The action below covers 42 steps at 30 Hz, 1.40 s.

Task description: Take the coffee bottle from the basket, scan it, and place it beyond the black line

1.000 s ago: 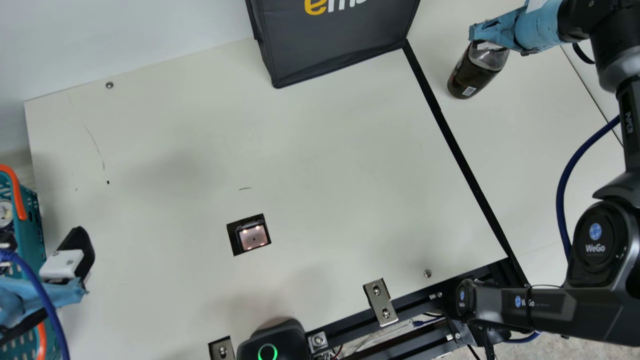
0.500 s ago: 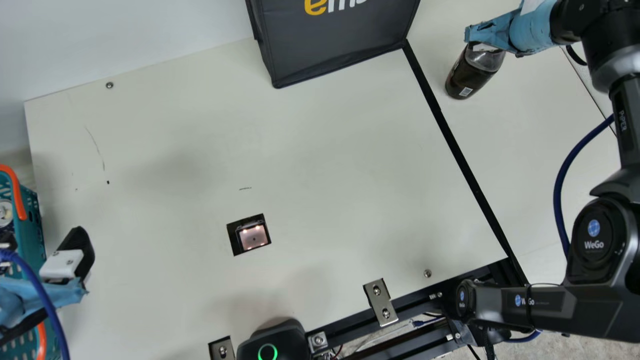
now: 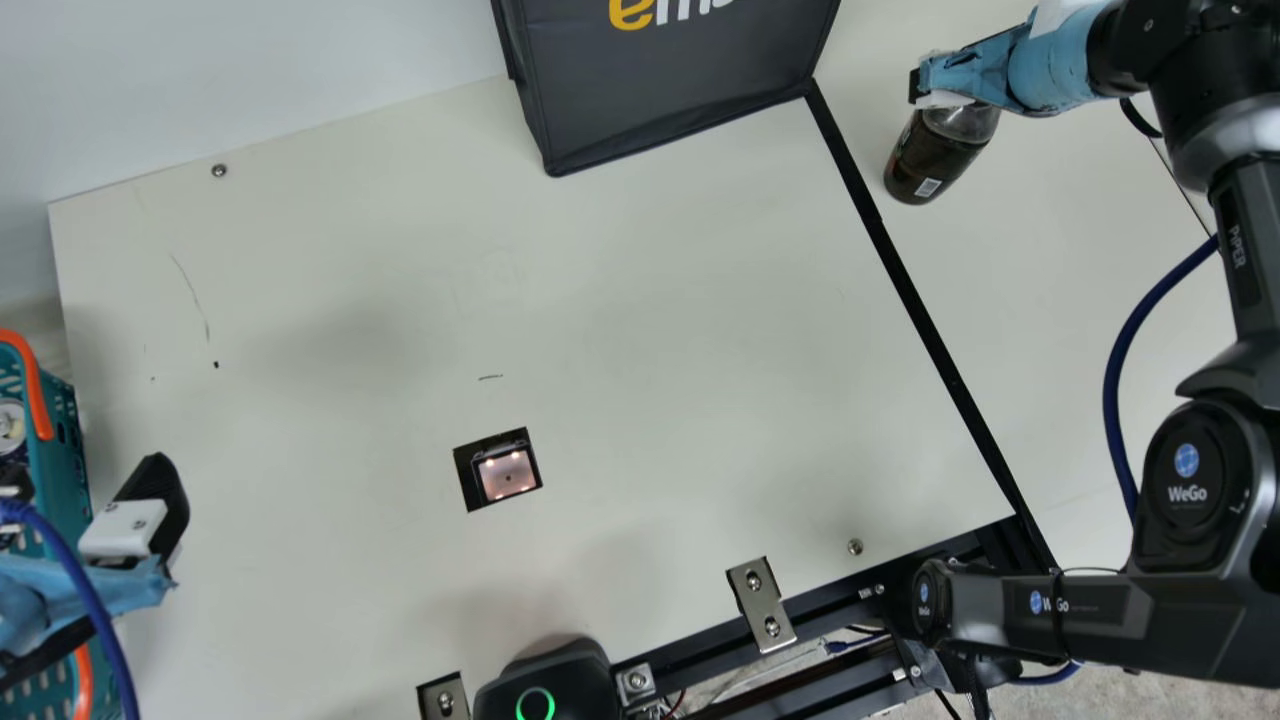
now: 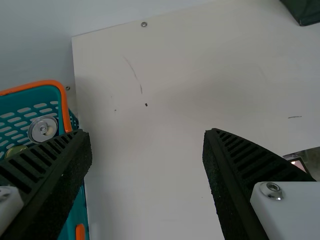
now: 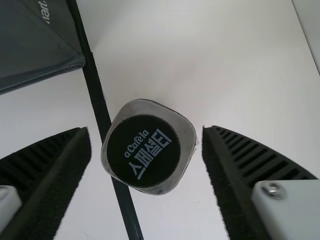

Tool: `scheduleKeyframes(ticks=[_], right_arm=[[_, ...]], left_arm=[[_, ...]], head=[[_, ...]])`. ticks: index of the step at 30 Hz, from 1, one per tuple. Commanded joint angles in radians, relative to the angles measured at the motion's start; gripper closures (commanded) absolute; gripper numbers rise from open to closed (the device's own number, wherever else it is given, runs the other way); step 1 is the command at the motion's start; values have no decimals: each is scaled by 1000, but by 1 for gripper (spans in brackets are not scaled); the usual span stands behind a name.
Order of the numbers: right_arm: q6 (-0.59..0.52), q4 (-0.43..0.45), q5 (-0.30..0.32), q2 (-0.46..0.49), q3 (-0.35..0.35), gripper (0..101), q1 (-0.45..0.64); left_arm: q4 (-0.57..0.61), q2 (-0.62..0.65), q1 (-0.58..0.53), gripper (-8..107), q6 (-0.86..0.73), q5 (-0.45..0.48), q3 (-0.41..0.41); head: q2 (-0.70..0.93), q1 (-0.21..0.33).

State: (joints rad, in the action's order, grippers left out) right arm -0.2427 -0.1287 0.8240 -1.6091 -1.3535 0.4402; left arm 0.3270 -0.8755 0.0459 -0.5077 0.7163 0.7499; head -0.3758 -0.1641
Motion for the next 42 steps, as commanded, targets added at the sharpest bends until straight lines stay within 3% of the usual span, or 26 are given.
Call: scheduleKeyframes(ticks=[1, 23, 42], right_arm=[[0, 1, 6, 3, 0, 10, 1], [-39, -28, 80, 83, -62, 10, -30], [-13, -36, 97, 238, 43, 10, -196]], left_arm=[[0, 0, 0, 9, 0, 0, 0], [0, 0, 0, 9, 0, 0, 0], [0, 0, 0, 9, 0, 0, 0]], head=[[-1, 26], [-1, 26], [-1, 26]])
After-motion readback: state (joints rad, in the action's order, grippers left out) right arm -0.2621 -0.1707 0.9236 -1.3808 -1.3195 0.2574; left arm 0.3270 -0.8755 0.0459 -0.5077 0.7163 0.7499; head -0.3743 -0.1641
